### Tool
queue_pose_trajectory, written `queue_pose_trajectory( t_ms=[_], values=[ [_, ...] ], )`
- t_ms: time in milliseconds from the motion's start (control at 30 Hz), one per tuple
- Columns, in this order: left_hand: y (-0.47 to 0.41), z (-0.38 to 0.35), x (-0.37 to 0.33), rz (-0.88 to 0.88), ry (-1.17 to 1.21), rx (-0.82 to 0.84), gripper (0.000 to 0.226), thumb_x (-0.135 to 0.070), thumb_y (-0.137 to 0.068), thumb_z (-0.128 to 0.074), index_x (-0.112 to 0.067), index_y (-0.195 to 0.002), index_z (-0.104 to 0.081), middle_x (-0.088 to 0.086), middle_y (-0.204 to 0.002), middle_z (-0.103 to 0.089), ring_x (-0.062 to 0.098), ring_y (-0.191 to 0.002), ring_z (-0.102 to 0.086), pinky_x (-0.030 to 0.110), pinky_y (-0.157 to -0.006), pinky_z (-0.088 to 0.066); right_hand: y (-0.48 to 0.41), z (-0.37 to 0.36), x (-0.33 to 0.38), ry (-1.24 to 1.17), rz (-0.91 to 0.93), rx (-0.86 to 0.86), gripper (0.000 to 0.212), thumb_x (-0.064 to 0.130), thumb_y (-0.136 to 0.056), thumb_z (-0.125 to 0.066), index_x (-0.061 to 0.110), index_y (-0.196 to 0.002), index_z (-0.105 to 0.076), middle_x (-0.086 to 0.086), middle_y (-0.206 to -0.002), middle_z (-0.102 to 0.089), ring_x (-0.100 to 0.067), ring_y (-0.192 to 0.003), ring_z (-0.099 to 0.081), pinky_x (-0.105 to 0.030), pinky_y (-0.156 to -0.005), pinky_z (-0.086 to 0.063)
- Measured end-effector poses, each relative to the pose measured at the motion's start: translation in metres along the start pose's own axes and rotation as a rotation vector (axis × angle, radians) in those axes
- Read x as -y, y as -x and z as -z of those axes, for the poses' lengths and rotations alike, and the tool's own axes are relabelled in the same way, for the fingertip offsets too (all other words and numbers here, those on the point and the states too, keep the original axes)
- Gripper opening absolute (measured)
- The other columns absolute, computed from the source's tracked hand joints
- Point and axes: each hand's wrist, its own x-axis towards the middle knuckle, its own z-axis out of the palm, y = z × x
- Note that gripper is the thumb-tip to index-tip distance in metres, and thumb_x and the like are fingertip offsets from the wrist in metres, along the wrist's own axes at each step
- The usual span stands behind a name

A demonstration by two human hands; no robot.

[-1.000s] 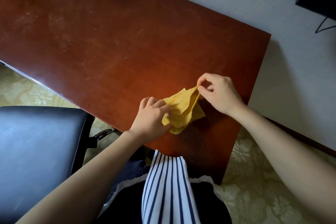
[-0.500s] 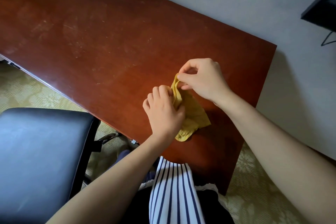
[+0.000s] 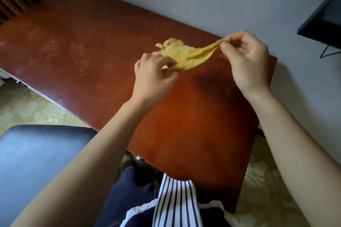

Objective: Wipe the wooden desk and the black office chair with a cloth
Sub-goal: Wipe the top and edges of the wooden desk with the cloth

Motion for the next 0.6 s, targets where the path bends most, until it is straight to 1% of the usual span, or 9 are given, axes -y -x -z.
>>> queue_pose_trajectory(
  t_ms=[67,200,267,333,400,467,500,567,600],
  values=[
    [0.01,-0.011,0.012,-0.009,-0.083,0.121,0.018,-0.02,-0.084,-0.057,-0.015,-0.095,-0.071,-0.005,-0.091,-0.064,0.022,-0.097,-0.049,0.045,-0.097,-0.036,0.02,0.01,-0.013,0.138,-0.023,0.116,0.016,0.021,-0.081,-0.063,0.034,-0.074,-0.06,0.018,-0.069,-0.066,-0.001,-0.065,-0.065,-0.022,-0.064,-0.052],
    [0.036,-0.033,0.038,0.015,-0.215,0.486,0.017,-0.022,-0.084,-0.056,-0.021,-0.095,-0.07,-0.007,-0.085,-0.065,0.019,-0.091,-0.049,0.041,-0.101,-0.03,0.056,0.031,-0.043,0.459,-0.155,0.436,0.018,0.019,-0.083,-0.066,0.031,-0.07,-0.062,0.011,-0.064,-0.065,-0.003,-0.056,-0.063,-0.025,-0.06,-0.051],
    [0.044,-0.041,0.043,0.04,-0.245,0.661,0.012,-0.022,-0.083,-0.055,-0.026,-0.088,-0.066,-0.014,-0.072,-0.058,0.017,-0.084,-0.048,0.04,-0.099,-0.031,0.067,0.038,-0.052,0.522,-0.27,0.598,0.016,0.021,-0.082,-0.065,0.03,-0.069,-0.064,0.013,-0.064,-0.065,-0.002,-0.054,-0.061,-0.022,-0.06,-0.049],
    [0.046,-0.046,0.046,0.085,-0.23,0.727,0.009,-0.022,-0.083,-0.055,-0.027,-0.082,-0.063,-0.016,-0.064,-0.053,0.015,-0.076,-0.049,0.04,-0.096,-0.035,0.07,0.039,-0.057,0.533,-0.34,0.65,0.014,0.022,-0.083,-0.064,0.027,-0.07,-0.065,0.009,-0.063,-0.066,-0.002,-0.055,-0.061,-0.023,-0.062,-0.048],
    [0.041,-0.048,0.048,0.14,-0.197,0.66,0.011,-0.021,-0.083,-0.055,-0.02,-0.079,-0.065,-0.012,-0.066,-0.058,0.016,-0.072,-0.052,0.04,-0.091,-0.041,0.063,0.032,-0.061,0.515,-0.361,0.582,0.013,0.022,-0.084,-0.063,0.024,-0.072,-0.066,0.006,-0.06,-0.067,-0.003,-0.057,-0.063,-0.026,-0.065,-0.049],
    [0.032,-0.048,0.048,0.202,-0.157,0.532,0.013,-0.017,-0.085,-0.053,-0.014,-0.084,-0.066,-0.003,-0.077,-0.064,0.02,-0.076,-0.056,0.041,-0.087,-0.046,0.052,0.021,-0.068,0.448,-0.383,0.453,0.013,0.019,-0.085,-0.062,0.023,-0.073,-0.065,0.005,-0.061,-0.069,-0.005,-0.064,-0.067,-0.032,-0.072,-0.053],
    [0.027,-0.047,0.048,0.223,-0.128,0.454,0.011,-0.017,-0.087,-0.053,-0.016,-0.087,-0.064,-0.002,-0.083,-0.064,0.022,-0.08,-0.058,0.041,-0.085,-0.048,0.046,0.013,-0.071,0.397,-0.399,0.386,0.013,0.018,-0.086,-0.062,0.023,-0.074,-0.065,0.005,-0.065,-0.069,-0.007,-0.068,-0.068,-0.035,-0.076,-0.055],
    [0.017,-0.046,0.048,0.277,-0.06,0.294,0.014,-0.022,-0.091,-0.054,-0.017,-0.1,-0.063,-0.004,-0.094,-0.062,0.02,-0.091,-0.059,0.039,-0.085,-0.049,0.037,-0.002,-0.078,0.333,-0.425,0.28,0.007,0.019,-0.087,-0.062,0.023,-0.084,-0.066,0.004,-0.084,-0.071,-0.011,-0.079,-0.069,-0.038,-0.084,-0.054],
    [0.014,-0.046,0.048,0.308,-0.023,0.232,0.017,-0.025,-0.091,-0.055,-0.017,-0.104,-0.062,-0.004,-0.099,-0.063,0.019,-0.095,-0.059,0.038,-0.087,-0.049,0.036,-0.009,-0.082,0.361,-0.418,0.251,0.01,0.021,-0.088,-0.063,0.022,-0.097,-0.067,0.001,-0.098,-0.07,-0.012,-0.088,-0.067,-0.037,-0.087,-0.053]
  ],
)
